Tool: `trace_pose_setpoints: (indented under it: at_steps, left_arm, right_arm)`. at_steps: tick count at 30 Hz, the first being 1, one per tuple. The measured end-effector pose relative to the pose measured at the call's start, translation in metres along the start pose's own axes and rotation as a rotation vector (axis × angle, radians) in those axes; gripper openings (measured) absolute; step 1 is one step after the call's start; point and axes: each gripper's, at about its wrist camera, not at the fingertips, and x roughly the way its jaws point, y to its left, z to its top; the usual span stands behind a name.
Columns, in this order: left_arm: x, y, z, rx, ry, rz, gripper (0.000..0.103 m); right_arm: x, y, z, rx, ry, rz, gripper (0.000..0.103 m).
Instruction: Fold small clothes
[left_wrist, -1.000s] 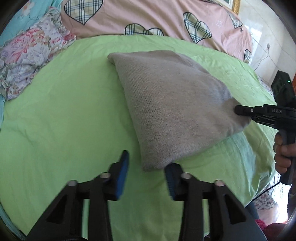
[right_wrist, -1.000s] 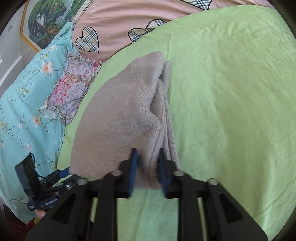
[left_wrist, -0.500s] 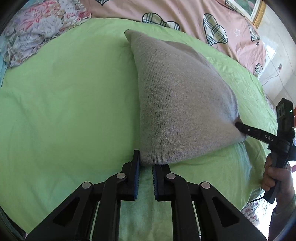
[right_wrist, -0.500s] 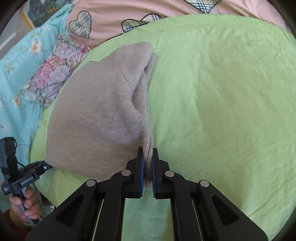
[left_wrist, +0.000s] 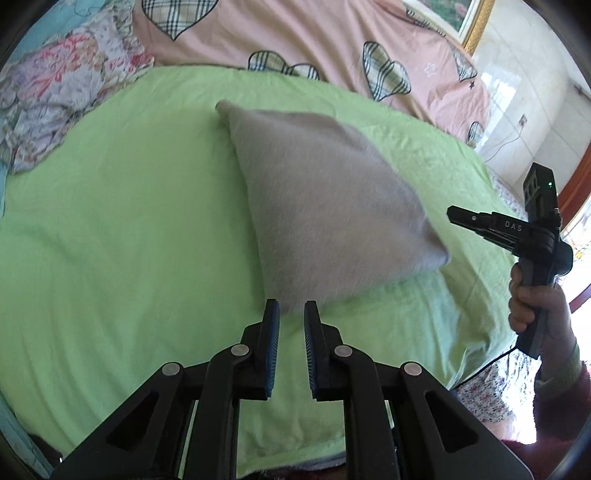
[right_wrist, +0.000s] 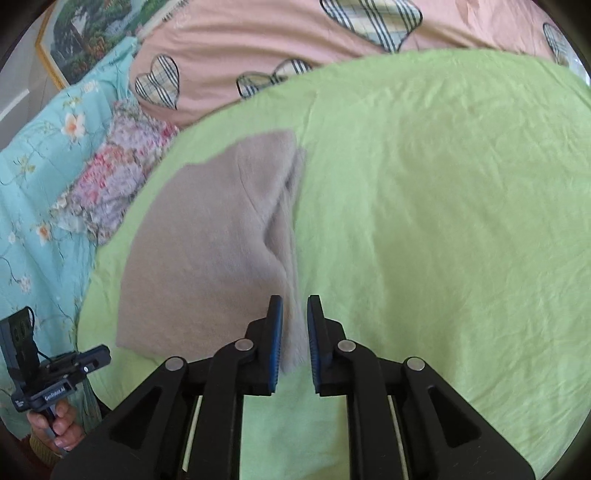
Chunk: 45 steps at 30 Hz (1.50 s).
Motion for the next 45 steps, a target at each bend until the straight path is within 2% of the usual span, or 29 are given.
trace_pose_setpoints:
  at_steps: [3, 6, 8, 13, 16, 18, 20, 27, 28, 35, 37, 40, 45]
  left_arm:
    - [0.008, -0.001, 0.03, -0.002, -0.038, -0.018, 0.016]
    - [0.023, -0.003, 0.057, -0.013, -0.076, -0.025, 0.016]
    - [0.035, 0.0, 0.074, -0.026, -0.083, -0.064, 0.016]
    - [0.071, 0.018, 0.099, -0.089, -0.05, -0.068, 0.015]
    - [0.094, 0.023, 0.102, -0.09, 0.005, -0.061, 0.013]
    - [0.101, 0.02, 0.099, -0.076, 0.003, -0.054, 0.012]
    - [0.103, 0.016, 0.1, -0.053, 0.003, -0.037, 0.012]
    - [0.081, 0.007, 0.088, -0.036, -0.013, -0.025, 0.011]
    - [0.073, 0.005, 0.083, -0.024, -0.019, -0.031, 0.012]
    - [0.036, -0.005, 0.031, 0.021, 0.012, -0.079, 0.014]
    - [0.037, -0.006, 0.017, 0.021, 0.03, -0.084, 0.014]
    - [0.049, -0.001, 0.005, -0.013, 0.068, -0.07, 0.014]
    - [0.056, -0.004, 0.001, -0.016, 0.069, -0.049, 0.014]
  right_arm:
    - [0.01, 0.019, 0.019, -0.033, -0.015, 0.049, 0.014]
    - [0.03, 0.034, 0.031, -0.064, -0.004, 0.06, 0.014]
    - [0.045, 0.037, 0.037, -0.061, 0.013, 0.068, 0.014]
    - [0.074, 0.031, 0.048, -0.076, 0.059, 0.09, 0.014]
    - [0.096, 0.024, 0.048, -0.108, 0.111, 0.042, 0.01]
    - [0.108, 0.014, 0.047, -0.118, 0.117, 0.029, 0.003]
    - [0.111, 0.008, 0.048, -0.113, 0.113, 0.035, 0.0]
    - [0.09, 0.009, 0.043, -0.081, 0.095, 0.064, 0.0]
    - [0.082, 0.011, 0.041, -0.083, 0.089, 0.066, 0.003]
    - [0.031, 0.026, 0.005, -0.117, 0.075, 0.107, 0.004]
    - [0.03, 0.023, -0.008, -0.11, 0.106, 0.112, 0.004]
    - [0.04, 0.012, -0.027, -0.09, 0.148, 0.046, 0.005]
    - [0.041, -0.006, -0.038, -0.013, 0.124, 0.078, 0.005]
